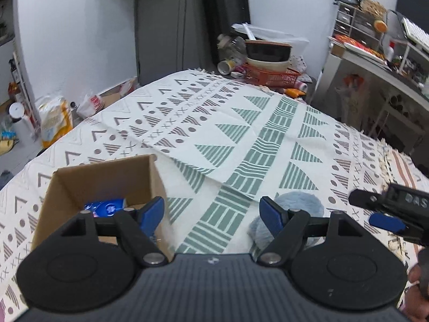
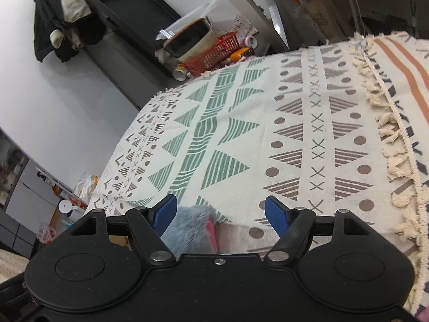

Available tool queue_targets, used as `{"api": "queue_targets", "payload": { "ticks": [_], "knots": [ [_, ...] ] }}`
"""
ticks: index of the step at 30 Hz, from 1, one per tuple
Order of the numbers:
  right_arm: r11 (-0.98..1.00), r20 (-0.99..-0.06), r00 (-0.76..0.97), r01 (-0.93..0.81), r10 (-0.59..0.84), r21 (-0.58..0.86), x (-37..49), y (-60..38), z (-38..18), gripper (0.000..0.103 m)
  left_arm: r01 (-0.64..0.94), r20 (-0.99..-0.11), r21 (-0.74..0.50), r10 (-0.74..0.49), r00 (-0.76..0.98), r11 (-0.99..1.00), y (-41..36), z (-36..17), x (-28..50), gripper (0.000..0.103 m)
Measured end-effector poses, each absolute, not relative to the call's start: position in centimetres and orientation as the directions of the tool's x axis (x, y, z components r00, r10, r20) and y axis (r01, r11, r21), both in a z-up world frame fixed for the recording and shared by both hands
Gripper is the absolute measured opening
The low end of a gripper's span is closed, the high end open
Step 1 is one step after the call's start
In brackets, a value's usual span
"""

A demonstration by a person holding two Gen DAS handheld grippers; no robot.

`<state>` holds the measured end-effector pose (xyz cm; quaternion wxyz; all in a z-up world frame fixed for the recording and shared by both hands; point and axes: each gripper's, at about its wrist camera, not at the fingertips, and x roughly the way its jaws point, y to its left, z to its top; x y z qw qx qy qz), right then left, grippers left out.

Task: Organize soft objects
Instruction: 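Move both tools back toward the grey fluffy plush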

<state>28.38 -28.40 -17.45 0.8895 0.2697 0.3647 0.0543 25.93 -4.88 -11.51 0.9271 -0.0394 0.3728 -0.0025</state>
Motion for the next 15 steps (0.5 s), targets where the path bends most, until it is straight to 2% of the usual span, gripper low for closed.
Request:
{"api": "queue_targets", "payload": {
  "ticks": [9,15],
  "knots": [
    [0.799,-0.615,0.703,0.110,0.358,0.591,30.7,-29.0,-20.1,0.072,0.003,-0.683,-0.026,-0.020,0.730,1.000,-7.4,-12.3,27.7,0.077],
    [0.805,-0.652,0.635,0.081,0.413,0.588,31.1,-28.3,-21.3,0.072,0.030,-0.691,-0.011,-0.030,0.722,0.999,-8.9,-13.3,28.3,0.077]
  ]
}}
